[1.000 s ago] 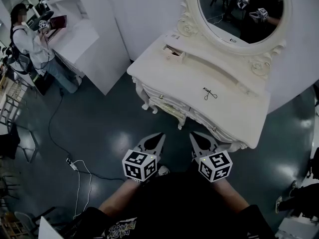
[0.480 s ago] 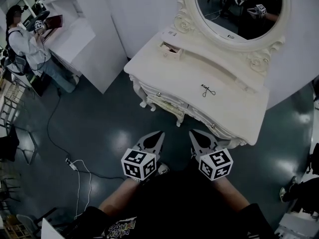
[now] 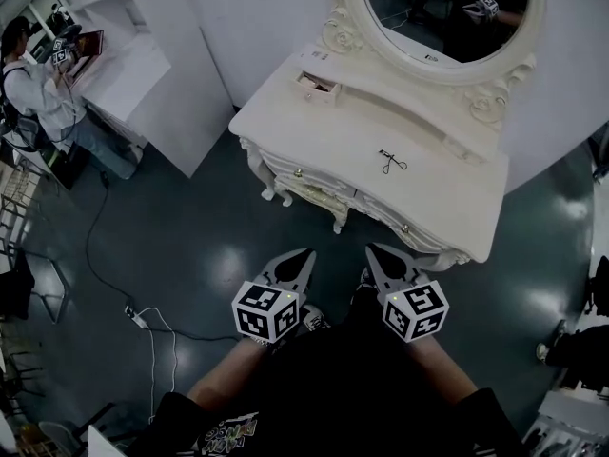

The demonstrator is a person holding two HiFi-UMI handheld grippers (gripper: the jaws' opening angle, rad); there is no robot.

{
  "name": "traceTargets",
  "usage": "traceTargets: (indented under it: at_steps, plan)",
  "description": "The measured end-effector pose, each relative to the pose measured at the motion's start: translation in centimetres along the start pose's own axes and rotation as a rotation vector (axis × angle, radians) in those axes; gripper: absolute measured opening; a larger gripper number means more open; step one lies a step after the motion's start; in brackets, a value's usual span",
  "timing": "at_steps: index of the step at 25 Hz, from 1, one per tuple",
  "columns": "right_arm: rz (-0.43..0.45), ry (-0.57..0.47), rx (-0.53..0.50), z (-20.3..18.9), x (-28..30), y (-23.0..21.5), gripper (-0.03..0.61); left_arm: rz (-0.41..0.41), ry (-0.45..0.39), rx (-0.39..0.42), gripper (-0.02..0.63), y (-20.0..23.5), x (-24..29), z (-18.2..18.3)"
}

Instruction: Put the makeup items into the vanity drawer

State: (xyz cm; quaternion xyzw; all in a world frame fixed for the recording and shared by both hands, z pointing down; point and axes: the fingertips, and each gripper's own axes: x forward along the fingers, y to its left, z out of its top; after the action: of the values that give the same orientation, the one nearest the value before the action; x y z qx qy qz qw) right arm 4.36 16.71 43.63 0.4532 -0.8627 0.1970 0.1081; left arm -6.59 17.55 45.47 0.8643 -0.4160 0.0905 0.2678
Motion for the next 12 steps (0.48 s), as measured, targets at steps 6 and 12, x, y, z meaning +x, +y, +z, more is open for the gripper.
traceTargets:
  at_steps: [6,12]
  plan:
    - [-0.052,-0.008,-0.002,1.3,-0.5,-2.4,0.028,-0.028,0.009,0.01,0.0,-0.7,1.5,0.8]
    - [-0.074,-0.023,0.002,2.8,0.6,-5.7,0.029,-0.004,0.004,0.0,0.0,0.0,3.6,1.9]
